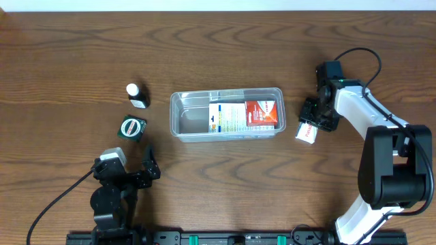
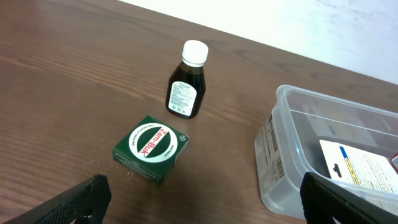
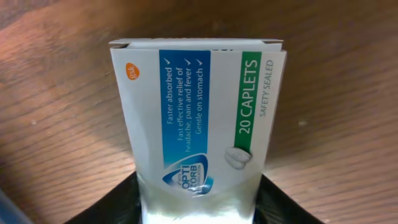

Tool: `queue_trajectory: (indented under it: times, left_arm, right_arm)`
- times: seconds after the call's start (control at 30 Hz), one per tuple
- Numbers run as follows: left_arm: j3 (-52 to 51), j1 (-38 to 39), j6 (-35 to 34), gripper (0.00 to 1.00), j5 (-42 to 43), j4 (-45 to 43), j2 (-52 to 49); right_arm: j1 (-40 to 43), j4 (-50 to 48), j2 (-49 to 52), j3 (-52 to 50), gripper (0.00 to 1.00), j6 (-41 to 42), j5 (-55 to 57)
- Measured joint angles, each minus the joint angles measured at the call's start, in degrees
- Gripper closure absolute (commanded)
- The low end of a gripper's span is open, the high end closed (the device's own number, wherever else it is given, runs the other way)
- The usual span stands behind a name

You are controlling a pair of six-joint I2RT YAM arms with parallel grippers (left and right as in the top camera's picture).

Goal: Pack container
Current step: 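Move the right gripper to the white Panadol box and grasp it, then lower the Panadol box into the container and release it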

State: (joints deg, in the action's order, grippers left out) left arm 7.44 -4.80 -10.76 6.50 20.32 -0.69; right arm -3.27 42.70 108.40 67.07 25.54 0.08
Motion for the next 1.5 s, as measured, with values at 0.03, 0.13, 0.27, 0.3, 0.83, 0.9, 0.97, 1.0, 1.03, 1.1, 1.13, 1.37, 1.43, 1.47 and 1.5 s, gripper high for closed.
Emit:
queue_trajectory:
  times: [0.03,0.13,0.27,0.3,0.83,0.9,0.97,1.0,1.03,1.1,1.13,1.37,1.43,1.47,1.5]
  left_arm:
    - [0.0,0.0,0.0,0.02,0.0,0.0,0.0]
    - [0.0,0.0,0.0,0.02,0.0,0.0,0.0]
    - [0.0,0.0,0.0,0.02,0.0,0.0,0.0]
    - [0.0,0.0,0.0,0.02,0.0,0.0,0.0]
    - [0.0,0.0,0.0,0.02,0.0,0.0,0.0]
    - [0.0,0.0,0.0,0.02,0.0,0.02,0.0]
    - [0.0,0.0,0.0,0.02,0.0,0.0,0.0]
    - [0.0,0.0,0.0,0.02,0.0,0.0,0.0]
    - [0.0,0.0,0.0,0.02,0.0,0.0,0.0]
    - [0.0,0.0,0.0,0.02,0.0,0.0,0.0]
    - [0.0,0.0,0.0,0.02,-0.02,0.0,0.0]
    - [0.0,0.0,0.0,0.02,0.0,0.02,0.0]
    - [0.0,0.0,-0.02,0.02,0.0,0.0,0.0]
    - [0.0,0.0,0.0,0.02,0.0,0.0,0.0]
    - [0.0,0.0,0.0,0.02,0.0,0.0,0.0]
  right_arm:
    - [0.0,-0.28,0.0,0.0,0.51,-0.79,0.39]
    - [0.0,-0.15,-0.02,0.55,0.62,-4.59,1.38]
    - [-0.02,2.21,-0.61,3.74,0.66,-9.2,1.31]
    - [-0.04,2.84,-0.96,4.63,0.66,-10.1,1.22]
    - [-16.31,5.46,-19.41,14.43,0.48,-38.84,-2.97]
    - [-20.24,5.55,-19.45,14.43,0.47,-43.89,-3.41]
    - [-24.02,5.9,-19.23,14.4,0.48,-49.66,-3.78]
    - [-25.07,5.95,-19.17,14.4,0.52,-51.6,-4.02]
    - [-26.43,5.95,-18.97,14.4,0.56,-54.64,-4.15]
    - [-28.37,5.81,-18.16,14.4,0.59,-60.02,-4.28]
    - [-29.0,5.6,-17.53,14.4,0.58,-62.05,-4.07]
    - [-29.49,3.08,-12.87,14.16,0.48,-66.97,-1.77]
    - [-29.51,2.19,-12.85,14.16,0.48,-66.25,-1.73]
    - [-29.51,1.79,-12.85,14.16,0.5,-65.77,-1.86]
    - [-29.51,1.51,-12.85,14.16,0.5,-65.13,-2.23]
